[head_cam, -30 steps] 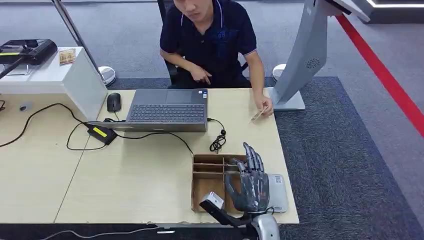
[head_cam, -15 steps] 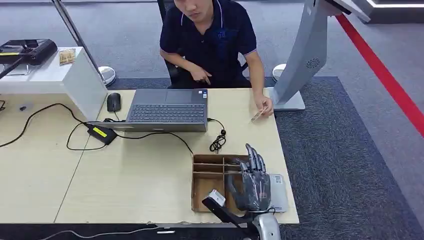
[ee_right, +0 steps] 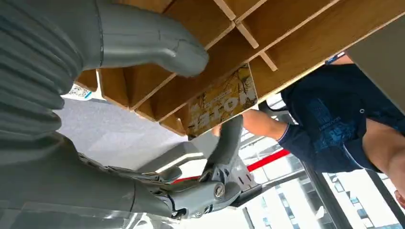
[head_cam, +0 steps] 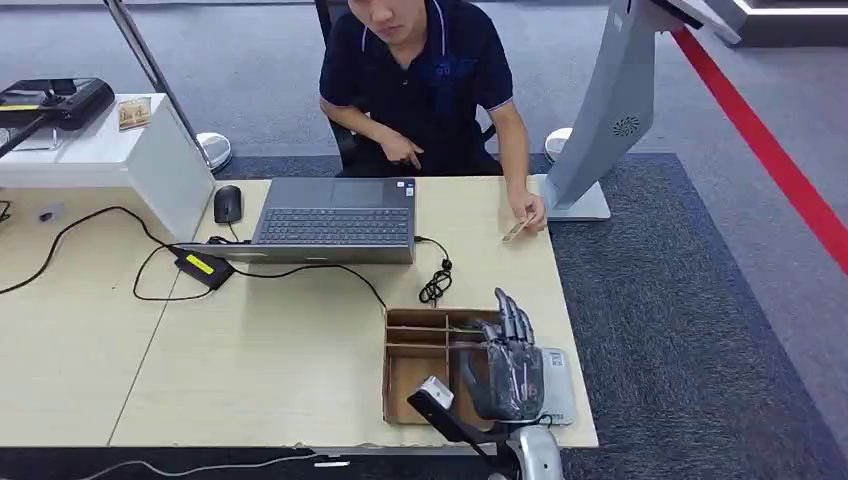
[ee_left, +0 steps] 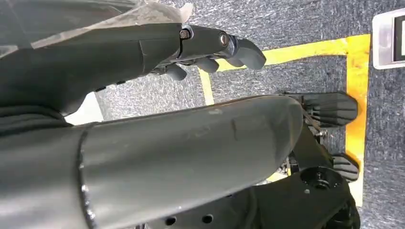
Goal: Pass the card to the sensor for recognition and then transmit it.
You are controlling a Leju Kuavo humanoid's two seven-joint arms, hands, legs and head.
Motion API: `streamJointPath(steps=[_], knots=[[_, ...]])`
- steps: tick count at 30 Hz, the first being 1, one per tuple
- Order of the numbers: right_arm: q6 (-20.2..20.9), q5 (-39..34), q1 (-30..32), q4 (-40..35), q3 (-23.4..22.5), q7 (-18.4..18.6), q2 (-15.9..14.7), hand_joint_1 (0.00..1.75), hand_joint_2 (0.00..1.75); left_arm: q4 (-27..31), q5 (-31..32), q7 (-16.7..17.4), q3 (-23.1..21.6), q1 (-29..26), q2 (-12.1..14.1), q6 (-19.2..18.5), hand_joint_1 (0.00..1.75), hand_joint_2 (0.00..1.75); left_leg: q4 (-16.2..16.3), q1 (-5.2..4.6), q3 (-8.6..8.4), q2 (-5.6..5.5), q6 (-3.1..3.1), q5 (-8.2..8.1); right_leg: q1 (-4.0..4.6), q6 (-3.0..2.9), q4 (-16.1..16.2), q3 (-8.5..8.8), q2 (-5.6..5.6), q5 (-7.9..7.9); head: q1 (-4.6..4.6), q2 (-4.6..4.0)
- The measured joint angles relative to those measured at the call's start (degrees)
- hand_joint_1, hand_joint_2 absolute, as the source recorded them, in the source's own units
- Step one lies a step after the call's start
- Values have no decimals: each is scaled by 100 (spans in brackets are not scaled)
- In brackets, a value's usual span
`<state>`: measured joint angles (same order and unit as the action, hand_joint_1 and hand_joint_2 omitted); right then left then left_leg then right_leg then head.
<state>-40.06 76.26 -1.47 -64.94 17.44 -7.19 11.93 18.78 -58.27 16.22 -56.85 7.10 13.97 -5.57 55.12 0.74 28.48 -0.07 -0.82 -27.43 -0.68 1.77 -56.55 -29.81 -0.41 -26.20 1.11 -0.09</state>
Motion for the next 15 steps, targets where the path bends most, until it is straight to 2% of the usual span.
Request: streamJointPath(steps=[15], knots=[[0, 33, -51, 2, -61, 35, 0, 145, 175, 0, 2, 0, -2, 0, 0, -2, 0, 0, 0, 0, 0, 0, 0, 0, 0, 0, 0, 0, 0, 0, 0, 0]])
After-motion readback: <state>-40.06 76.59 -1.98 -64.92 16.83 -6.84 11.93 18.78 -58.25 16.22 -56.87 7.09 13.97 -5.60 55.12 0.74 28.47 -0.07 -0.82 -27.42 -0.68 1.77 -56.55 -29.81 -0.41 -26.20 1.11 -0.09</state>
